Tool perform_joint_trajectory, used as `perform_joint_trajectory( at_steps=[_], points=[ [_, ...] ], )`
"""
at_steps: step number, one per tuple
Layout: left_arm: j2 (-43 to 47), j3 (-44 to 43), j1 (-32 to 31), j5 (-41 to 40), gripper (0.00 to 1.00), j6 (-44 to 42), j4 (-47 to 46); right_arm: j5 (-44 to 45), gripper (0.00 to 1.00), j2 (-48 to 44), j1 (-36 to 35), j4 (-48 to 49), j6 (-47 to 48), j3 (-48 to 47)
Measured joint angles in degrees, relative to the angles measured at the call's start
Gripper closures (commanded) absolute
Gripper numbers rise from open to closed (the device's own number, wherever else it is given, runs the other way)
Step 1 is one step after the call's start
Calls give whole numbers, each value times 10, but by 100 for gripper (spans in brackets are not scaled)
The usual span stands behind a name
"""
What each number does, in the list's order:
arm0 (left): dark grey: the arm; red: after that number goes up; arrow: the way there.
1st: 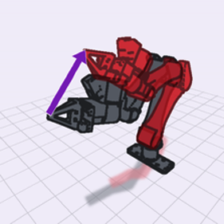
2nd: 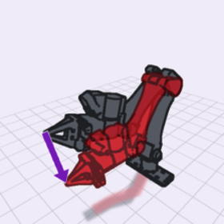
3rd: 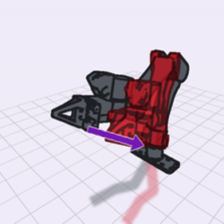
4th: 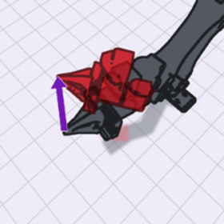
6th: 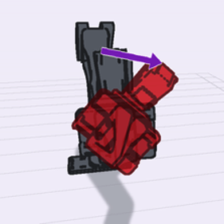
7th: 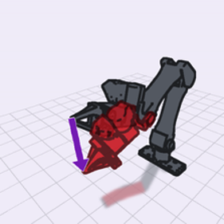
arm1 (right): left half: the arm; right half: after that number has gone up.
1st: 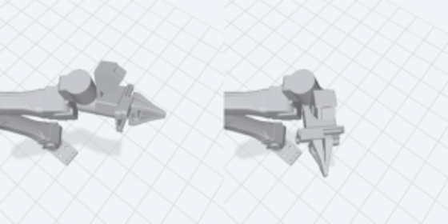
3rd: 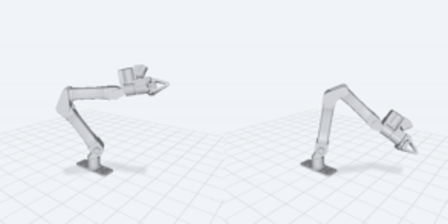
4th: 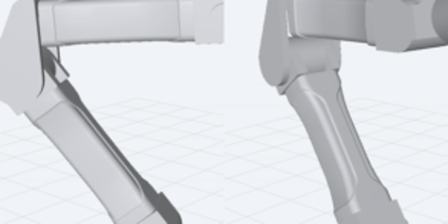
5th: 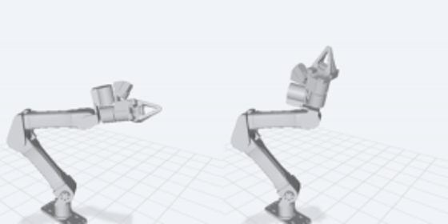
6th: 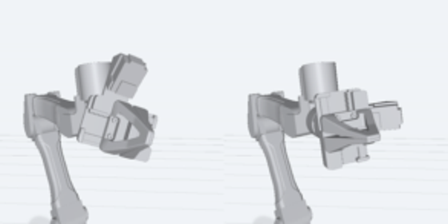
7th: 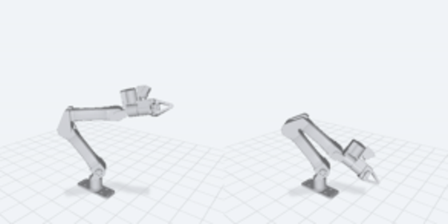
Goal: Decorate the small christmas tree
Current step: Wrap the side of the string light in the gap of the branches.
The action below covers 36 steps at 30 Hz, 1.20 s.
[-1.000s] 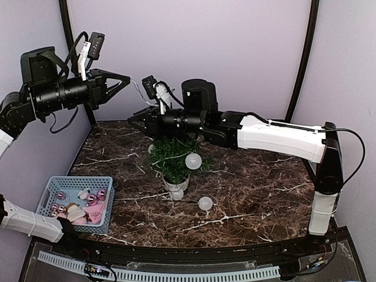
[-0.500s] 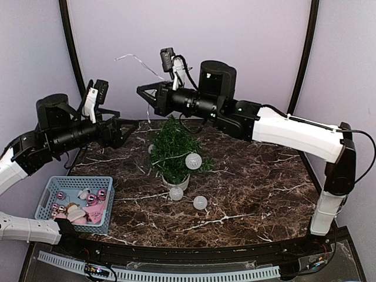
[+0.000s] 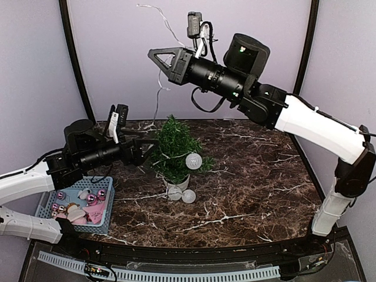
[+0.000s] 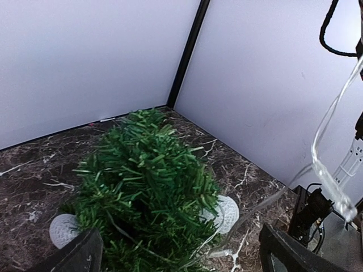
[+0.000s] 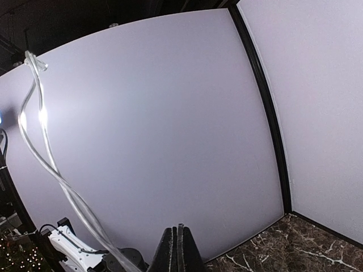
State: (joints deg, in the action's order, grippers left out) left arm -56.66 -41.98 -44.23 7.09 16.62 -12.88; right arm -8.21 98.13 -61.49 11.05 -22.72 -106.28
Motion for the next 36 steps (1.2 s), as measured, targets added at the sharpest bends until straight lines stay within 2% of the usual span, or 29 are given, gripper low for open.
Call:
perform_joint_trajectory(
  at_steps=[4, 6, 7, 8, 9, 10, 11, 13, 15, 21, 28, 36],
  points=[
    [-42, 0, 0, 59, 2, 11, -54, -6, 100, 0, 0, -8, -3, 0],
    [-59, -3, 0, 87, 15, 16, -72, -7, 100, 0, 0, -10, -3, 0],
    [-65, -4, 0, 97, 28, 17, -77, -8, 100, 0, 0, -12, -3, 0],
    [-72, -7, 0, 109, 35, 21, -82, -7, 100, -1, 0, -14, -3, 0],
    [-79, -11, 0, 122, 48, 24, -85, -7, 100, -2, 0, -16, -3, 0],
    [-85, -14, 0, 133, 54, 25, -89, -6, 100, -3, 0, -17, -3, 1],
    [-90, -17, 0, 142, 64, 27, -91, -3, 100, -7, 0, -17, -3, 3],
    [-94, -21, -5, 156, 74, 27, -93, 6, 100, -16, 0, -22, -1, 8],
    [-94, -22, -15, 161, 76, 23, -92, 19, 100, -26, 0, -26, 2, 12],
    [-86, -23, -71, 149, 72, 5, -57, 55, 100, -53, 0, -44, 13, 13],
    [-63, -9, -107, 129, 99, 5, -36, 66, 100, -54, 0, -60, 12, 13],
    [-40, 0, -108, 93, 100, 9, -5, 65, 100, -53, 0, -82, 12, 17]
  ],
)
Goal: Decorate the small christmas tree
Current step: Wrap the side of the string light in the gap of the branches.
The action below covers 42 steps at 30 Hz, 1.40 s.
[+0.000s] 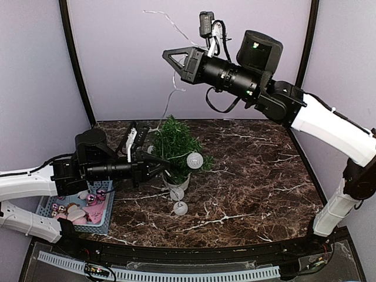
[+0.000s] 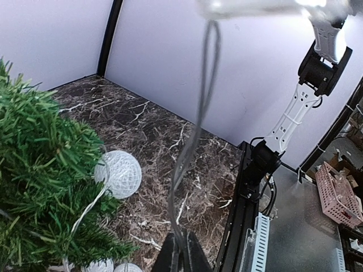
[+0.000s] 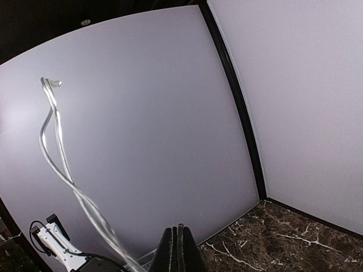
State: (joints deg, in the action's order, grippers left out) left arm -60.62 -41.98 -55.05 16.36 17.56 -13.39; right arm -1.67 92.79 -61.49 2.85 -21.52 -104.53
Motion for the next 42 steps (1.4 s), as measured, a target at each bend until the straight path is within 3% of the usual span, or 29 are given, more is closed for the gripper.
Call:
perform_joint_trajectory(
  at_steps=[6, 11, 19, 27, 42],
  points=[
    [98, 29, 0, -40, 100, 3, 61, 1, 100, 1, 0, -21, -2, 41],
    [140, 25, -1, -24, 100, 7, 110, 4, 100, 1, 0, -43, -1, 55],
    [42, -99, -4, 63, 100, 1, 171, 49, 100, -37, 0, -72, 11, 68],
    [-47, -254, -11, 138, 100, -16, 170, 103, 100, -94, 5, -80, 28, 80],
    [-123, -339, -11, 142, 100, -29, 159, 122, 100, -107, 11, -90, 30, 113]
  ],
)
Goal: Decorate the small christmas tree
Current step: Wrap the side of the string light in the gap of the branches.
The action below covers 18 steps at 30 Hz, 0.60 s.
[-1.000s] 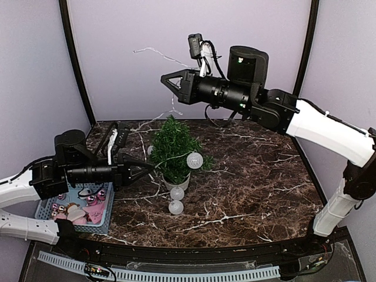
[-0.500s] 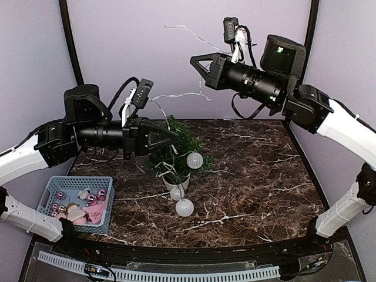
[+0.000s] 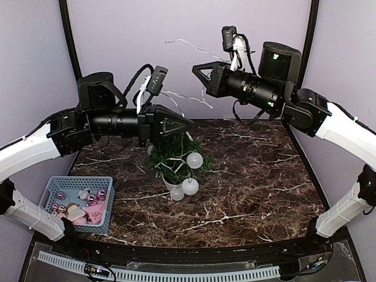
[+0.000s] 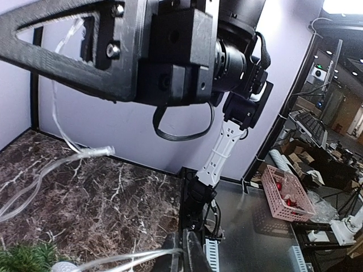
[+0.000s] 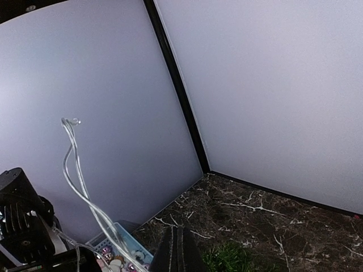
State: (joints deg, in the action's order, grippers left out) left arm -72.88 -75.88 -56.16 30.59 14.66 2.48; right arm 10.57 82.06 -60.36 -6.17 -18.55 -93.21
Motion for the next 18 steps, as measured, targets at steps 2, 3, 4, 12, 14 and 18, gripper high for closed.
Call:
perform_joint_trajectory(
  at_steps=[2, 3, 4, 12, 14, 18],
  points=[
    [-24, -5, 0, 23, 100, 6, -17, 0, 100, 0, 1, 0, 0, 3],
    [-37, -5, 0, 37, 100, 10, -25, 0, 100, 0, 1, 0, -1, 4],
    [-46, -5, 0, 44, 100, 11, -29, 0, 100, 0, 1, 0, -2, 7],
    [-73, -16, 0, 73, 100, 17, -59, 2, 100, 0, 6, -3, -6, 24],
    [-93, -39, -2, 85, 100, 21, -71, 2, 100, 0, 8, -3, -7, 24],
    [-134, -70, -11, 104, 100, 24, -83, 3, 100, 0, 9, -3, -8, 26]
  ],
)
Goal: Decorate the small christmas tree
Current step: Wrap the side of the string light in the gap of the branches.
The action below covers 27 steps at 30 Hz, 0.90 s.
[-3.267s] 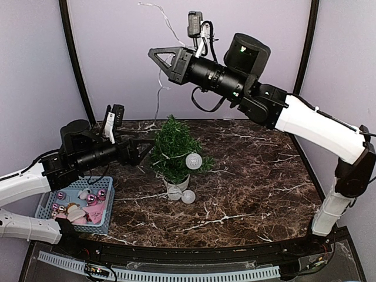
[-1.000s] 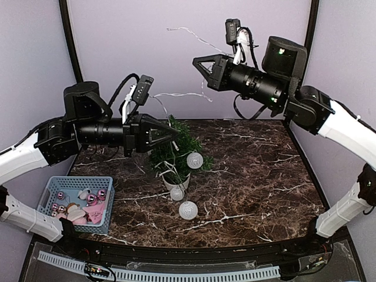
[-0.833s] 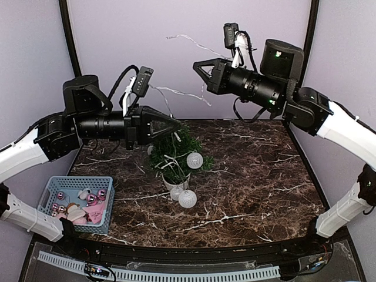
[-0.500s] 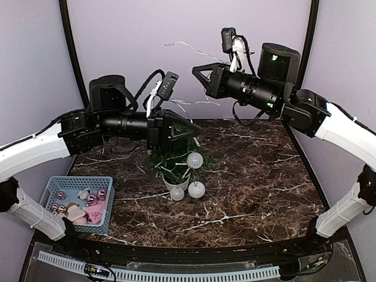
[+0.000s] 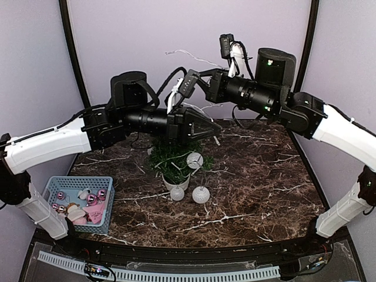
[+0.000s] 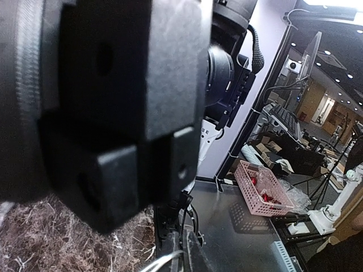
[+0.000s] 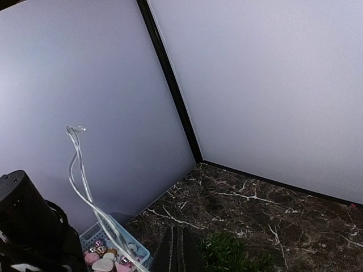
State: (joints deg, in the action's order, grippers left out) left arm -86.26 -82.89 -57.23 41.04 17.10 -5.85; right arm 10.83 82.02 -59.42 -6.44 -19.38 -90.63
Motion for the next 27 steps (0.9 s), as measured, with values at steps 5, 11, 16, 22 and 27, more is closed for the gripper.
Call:
perform_joint_trajectory(
  at_steps=[5, 11, 16, 22, 27],
  points=[
    [-40, -17, -10, 16, 100, 0, -1, 0, 100, 0, 6, 0, -2, 5],
    [-67, -57, -13, 17, 100, 0, -1, -1, 100, -1, 13, 4, -9, 6],
    [-76, -74, -19, 16, 100, -6, -3, -1, 100, -2, 16, 0, -9, 6],
    [-77, -80, -20, 10, 100, -19, 0, -1, 100, -2, 18, 0, -13, 10],
    [-70, -88, -26, -35, 100, -52, 44, -1, 100, -2, 19, 0, -16, 11]
  ],
)
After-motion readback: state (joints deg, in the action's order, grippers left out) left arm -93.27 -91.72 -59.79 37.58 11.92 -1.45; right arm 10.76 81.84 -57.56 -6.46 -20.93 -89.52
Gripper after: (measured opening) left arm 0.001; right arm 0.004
